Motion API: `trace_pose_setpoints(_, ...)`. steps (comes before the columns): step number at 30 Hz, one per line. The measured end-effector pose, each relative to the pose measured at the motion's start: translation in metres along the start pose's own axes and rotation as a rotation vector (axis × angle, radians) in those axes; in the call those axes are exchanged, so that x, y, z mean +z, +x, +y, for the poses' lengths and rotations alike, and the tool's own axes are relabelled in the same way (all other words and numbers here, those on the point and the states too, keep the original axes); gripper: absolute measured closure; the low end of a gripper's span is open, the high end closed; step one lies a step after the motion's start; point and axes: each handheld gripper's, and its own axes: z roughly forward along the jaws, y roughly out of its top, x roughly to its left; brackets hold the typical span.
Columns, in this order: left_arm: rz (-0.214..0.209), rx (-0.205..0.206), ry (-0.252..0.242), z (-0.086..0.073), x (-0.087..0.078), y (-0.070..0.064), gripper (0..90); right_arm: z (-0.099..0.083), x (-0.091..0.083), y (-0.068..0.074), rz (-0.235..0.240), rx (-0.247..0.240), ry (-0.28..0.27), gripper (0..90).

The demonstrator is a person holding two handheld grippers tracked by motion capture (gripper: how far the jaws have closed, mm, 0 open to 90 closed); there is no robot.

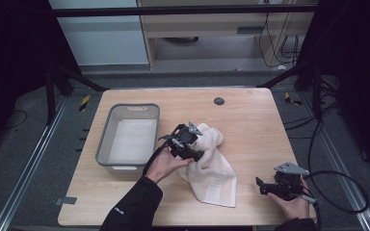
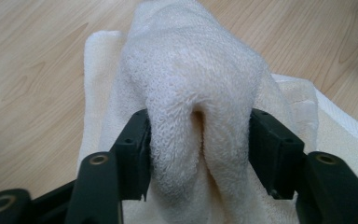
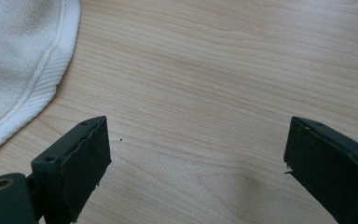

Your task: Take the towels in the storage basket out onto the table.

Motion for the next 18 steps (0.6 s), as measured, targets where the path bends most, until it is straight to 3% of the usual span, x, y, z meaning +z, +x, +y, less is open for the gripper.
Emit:
trace_pose_setpoints(10,0.013,-0.016,-0.006,-0.006,0.000,0.003,31.0,0.000,0.000,0.000,-0.003,-0.007,0.001,6.8)
trace_pose_setpoints(14,0.017,-0.027,-0.032,-0.007,-0.007,0.002,27.2,0.000,0.000,0.000,-0.004,-0.008,0.002,6.7)
trace_pose_setpoints(15,0.021,-0.036,-0.063,-0.008,-0.014,0.001,26.2,0.000,0.000,0.000,-0.004,-0.007,0.002,6.7)
trace_pose_setpoints(18,0.021,-0.038,-0.091,-0.010,-0.026,0.000,24.0,0.000,0.000,0.000,-0.003,-0.004,-0.001,6.6)
